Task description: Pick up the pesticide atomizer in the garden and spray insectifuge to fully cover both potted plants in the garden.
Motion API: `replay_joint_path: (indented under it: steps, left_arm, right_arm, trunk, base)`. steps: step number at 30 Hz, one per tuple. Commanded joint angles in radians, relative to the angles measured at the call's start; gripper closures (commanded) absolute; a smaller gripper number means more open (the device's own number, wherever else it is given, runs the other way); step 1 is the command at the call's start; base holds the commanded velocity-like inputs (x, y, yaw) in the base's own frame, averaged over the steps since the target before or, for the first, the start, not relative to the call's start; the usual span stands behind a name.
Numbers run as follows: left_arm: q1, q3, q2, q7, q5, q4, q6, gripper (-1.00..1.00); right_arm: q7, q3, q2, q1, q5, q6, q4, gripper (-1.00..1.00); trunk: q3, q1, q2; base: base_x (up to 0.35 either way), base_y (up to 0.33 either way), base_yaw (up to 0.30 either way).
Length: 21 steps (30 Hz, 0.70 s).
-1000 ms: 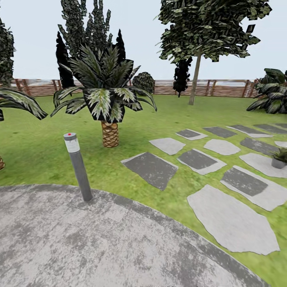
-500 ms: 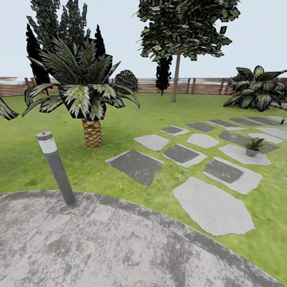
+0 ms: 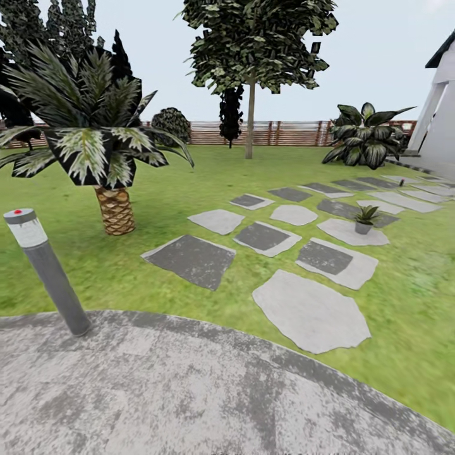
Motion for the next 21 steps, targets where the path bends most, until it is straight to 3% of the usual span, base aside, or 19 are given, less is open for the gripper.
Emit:
replay_joint_path:
  steps: [1,14,21]
  left_arm:
    - [0.0,0.0,0.0,0.0,0.0,0.0,-0.003,-1.0]
    - [0.0,0.001,0.0,0.0,0.001,0.0,-0.004,-1.0]
    - [0.0,0.005,0.0,0.0,0.009,0.0,-0.003,-1.0]
  right_arm:
    - [0.0,0.0,0.0,-0.001,0.0,-0.003,0.001,-1.0]
    - [0.0,0.0,0.0,-0.001,0.0,-0.004,0.001,-1.0]
    - [0.0,0.0,0.001,-0.001,0.0,-0.003,0.001,-1.0]
  trunk:
    - [-0.005,0.004,-0.008]
    - [-0.013,0.004,-0.008]
    - [-0.017,0.004,-0.008]
  base:
    - [0.0,0.0,-0.274]
    - [0.004,0.0,-0.274]
    - [0.267,0.0,-0.274]
